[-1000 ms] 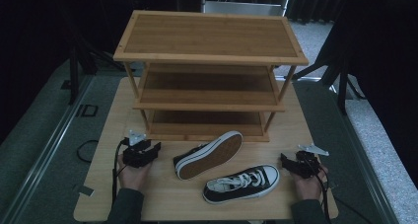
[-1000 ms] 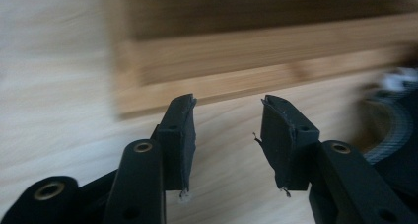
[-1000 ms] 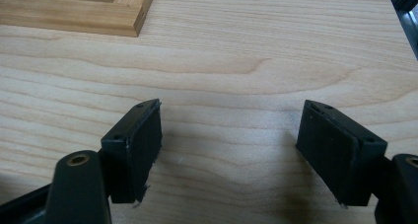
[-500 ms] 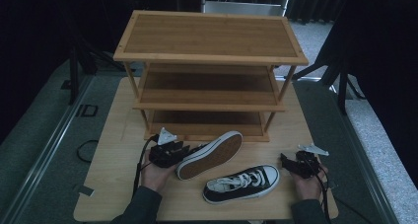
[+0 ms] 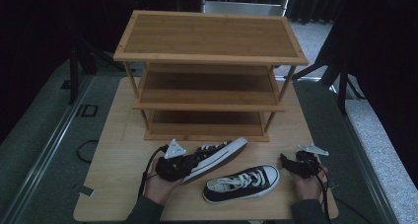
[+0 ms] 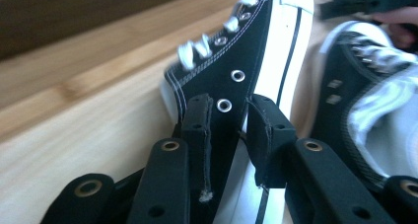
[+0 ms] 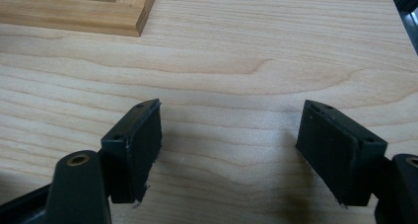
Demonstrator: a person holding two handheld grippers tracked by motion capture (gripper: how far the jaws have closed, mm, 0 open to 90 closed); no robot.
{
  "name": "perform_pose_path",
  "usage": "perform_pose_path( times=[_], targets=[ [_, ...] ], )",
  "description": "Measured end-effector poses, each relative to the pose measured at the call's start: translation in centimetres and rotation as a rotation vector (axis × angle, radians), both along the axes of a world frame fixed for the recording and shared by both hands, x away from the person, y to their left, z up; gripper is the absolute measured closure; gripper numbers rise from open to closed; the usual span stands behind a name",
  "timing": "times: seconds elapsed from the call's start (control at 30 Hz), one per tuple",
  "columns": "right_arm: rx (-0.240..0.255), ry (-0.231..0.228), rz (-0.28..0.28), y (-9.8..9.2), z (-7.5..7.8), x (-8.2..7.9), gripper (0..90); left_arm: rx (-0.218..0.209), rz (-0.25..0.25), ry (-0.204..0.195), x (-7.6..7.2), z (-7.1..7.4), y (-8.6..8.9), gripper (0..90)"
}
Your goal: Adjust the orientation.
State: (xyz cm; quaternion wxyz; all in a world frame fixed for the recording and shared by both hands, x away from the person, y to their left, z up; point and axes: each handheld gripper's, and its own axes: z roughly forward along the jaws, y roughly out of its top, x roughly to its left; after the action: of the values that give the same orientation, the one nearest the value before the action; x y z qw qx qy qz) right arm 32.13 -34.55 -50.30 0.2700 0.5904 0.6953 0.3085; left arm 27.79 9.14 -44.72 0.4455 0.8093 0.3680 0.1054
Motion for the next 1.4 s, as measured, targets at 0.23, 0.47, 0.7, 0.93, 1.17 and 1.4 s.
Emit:
perform_pose_path(
  times=[0.23,0.47,0.7,0.93,1.17,1.4],
  targets=[
    [0.0,0.001,0.003,0.0,0.0,0.0,24.8,0.019,-0.035,-0.012,-0.9,0.7,-0.9,64.5],
    [0.0,0.001,0.004,0.0,0.0,0.0,24.7,-0.013,-0.038,0.016,-0.5,0.2,-0.5,64.8],
    [0.006,0.009,0.016,0.3,0.2,-0.2,33.7,-0.044,-0.039,0.03,-1.1,0.1,-0.5,68.0],
    [0.149,-0.026,0.157,3.3,3.3,-0.9,38.1,-0.052,-0.045,0.028,-1.8,0.0,-0.8,70.1],
    [0.228,-0.082,0.306,7.0,6.3,-1.5,38.0,-0.087,-0.092,0.033,-2.4,-0.3,-0.8,70.7],
    [0.229,-0.063,0.365,9.3,7.2,-0.7,38.9,-0.076,-0.102,0.041,-2.6,-0.2,-1.0,70.7]
  ],
)
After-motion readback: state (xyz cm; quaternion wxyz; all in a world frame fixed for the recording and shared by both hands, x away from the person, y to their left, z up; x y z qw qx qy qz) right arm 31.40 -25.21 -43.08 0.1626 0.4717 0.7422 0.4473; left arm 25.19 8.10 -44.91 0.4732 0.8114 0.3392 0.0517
